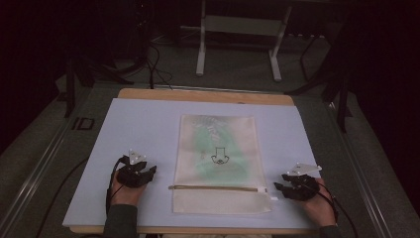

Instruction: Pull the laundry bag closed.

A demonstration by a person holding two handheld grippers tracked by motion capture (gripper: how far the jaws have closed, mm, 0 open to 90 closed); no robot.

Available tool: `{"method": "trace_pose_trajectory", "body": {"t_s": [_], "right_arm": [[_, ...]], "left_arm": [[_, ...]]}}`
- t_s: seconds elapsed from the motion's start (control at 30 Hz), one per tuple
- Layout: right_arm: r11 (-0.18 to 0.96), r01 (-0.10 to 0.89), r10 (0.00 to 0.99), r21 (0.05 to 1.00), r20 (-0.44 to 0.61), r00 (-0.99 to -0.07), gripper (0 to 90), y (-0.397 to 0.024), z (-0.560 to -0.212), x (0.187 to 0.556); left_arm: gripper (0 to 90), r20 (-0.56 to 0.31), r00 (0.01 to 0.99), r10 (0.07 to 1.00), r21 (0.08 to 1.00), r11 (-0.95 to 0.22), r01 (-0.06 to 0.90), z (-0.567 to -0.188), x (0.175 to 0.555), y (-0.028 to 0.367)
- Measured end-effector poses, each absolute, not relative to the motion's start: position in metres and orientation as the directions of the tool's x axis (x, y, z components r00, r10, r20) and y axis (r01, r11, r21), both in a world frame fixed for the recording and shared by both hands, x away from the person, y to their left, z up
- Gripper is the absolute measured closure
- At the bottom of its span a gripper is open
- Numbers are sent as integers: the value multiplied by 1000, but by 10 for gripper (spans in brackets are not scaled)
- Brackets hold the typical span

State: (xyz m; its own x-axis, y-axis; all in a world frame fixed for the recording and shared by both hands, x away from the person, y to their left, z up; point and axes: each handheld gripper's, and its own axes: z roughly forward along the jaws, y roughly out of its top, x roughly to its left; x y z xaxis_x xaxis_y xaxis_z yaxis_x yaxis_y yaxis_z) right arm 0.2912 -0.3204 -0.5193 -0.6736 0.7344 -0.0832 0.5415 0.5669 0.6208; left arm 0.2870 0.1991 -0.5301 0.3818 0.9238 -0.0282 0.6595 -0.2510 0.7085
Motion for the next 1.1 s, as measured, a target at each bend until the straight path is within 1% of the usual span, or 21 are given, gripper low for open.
{"method": "trace_pose_trajectory", "body": {"t_s": [0.07,0.2,0.23,0.3,0.47,0.53,0.7,0.9,1.1], "right_arm": [[575,537,726,617,-81,-683,525,-320,-518,291],[555,533,711,638,-32,-702,524,-321,-515,290],[571,532,704,625,-39,-709,525,-320,-515,290],[580,532,700,617,-44,-712,527,-321,-514,289],[602,521,684,605,-53,-728,523,-319,-508,288],[606,516,679,605,-56,-732,520,-318,-508,288],[632,501,657,591,-64,-751,510,-313,-503,289],[663,480,628,575,-79,-774,508,-302,-498,289],[675,458,607,578,-82,-790,505,-292,-494,290]], "left_arm": [[568,-23,390,921,715,-257,650,-530,286,198],[587,-34,398,917,723,-253,643,-529,286,198],[595,-49,413,909,733,-248,633,-527,284,201],[596,-53,422,905,731,-252,634,-527,283,201],[608,-36,447,894,732,-281,621,-527,283,198],[607,-31,447,894,735,-283,616,-527,282,198],[616,-50,444,895,745,-262,614,-526,281,200],[616,-33,453,891,747,-279,603,-526,280,196],[617,-40,455,889,750,-274,602,-526,279,197]]}}
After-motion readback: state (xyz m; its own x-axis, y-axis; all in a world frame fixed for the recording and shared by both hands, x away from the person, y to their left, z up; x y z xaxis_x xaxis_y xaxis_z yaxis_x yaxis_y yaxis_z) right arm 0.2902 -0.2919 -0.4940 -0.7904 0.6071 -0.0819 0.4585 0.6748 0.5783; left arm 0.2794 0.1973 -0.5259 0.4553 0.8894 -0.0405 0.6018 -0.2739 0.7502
